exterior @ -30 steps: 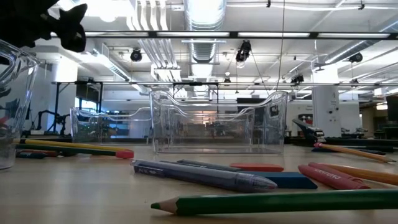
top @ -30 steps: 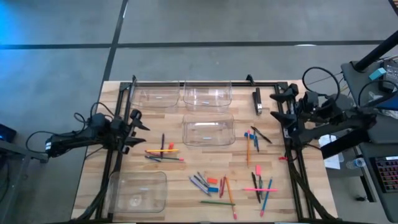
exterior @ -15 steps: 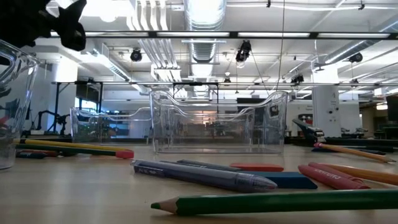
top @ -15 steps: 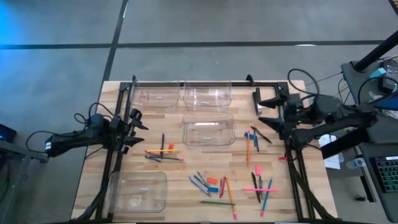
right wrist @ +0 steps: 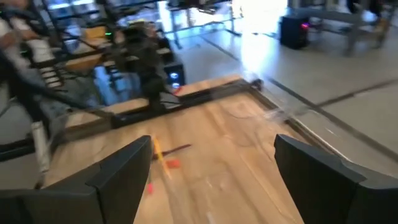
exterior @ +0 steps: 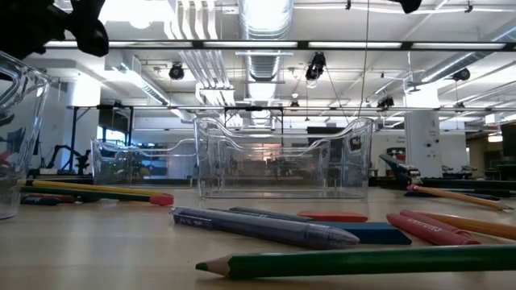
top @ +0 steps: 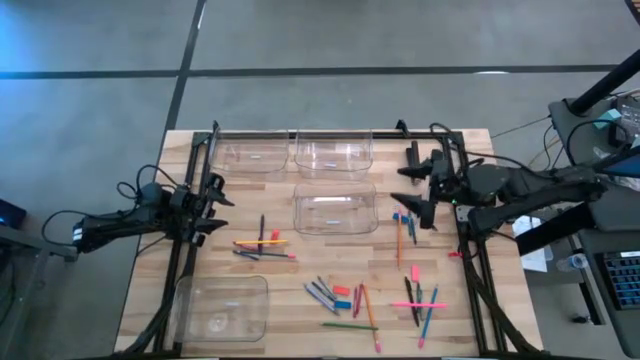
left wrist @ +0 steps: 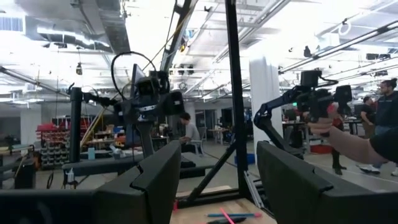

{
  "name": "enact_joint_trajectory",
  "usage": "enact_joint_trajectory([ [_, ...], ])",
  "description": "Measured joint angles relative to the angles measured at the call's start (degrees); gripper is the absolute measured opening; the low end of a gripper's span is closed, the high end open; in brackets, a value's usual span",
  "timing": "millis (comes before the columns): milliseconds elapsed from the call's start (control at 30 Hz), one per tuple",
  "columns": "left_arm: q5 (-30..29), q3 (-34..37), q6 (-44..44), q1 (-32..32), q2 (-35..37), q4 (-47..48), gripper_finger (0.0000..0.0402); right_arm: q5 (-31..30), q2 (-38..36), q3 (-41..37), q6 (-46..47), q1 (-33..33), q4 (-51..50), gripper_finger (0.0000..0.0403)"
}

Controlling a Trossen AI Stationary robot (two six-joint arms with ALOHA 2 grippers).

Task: Sort crayons/erasers/pens/pencils in bins
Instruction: Put the top black pen into the middle transparent bin

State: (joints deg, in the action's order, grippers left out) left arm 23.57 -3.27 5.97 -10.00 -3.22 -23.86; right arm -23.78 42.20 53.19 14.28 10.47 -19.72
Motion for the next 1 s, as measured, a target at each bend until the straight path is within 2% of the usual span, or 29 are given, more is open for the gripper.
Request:
enact_joint_trajectory([
  [267,0.0,0.1,-6.3,0.0,0.0,-1.9,0.0196,-10.9,0.3,0.0,2.4,0.0,-1.9,0.0325],
  [600,0.0,0.9,-5.7,0.0,0.0,-2.4,0.0196,-10.7,2.0,0.0,1.7,0.0,-3.7,0.0325],
  [800,0.0,1.3,-0.4,0.0,-0.1,-2.4,0.0196,-10.6,3.1,0.0,6.3,0.0,-8.8,0.0325],
  [1000,0.1,1.6,-0.3,0.0,-0.1,-2.3,0.0196,-10.2,2.5,0.1,11.1,0.0,-14.3,0.0325],
])
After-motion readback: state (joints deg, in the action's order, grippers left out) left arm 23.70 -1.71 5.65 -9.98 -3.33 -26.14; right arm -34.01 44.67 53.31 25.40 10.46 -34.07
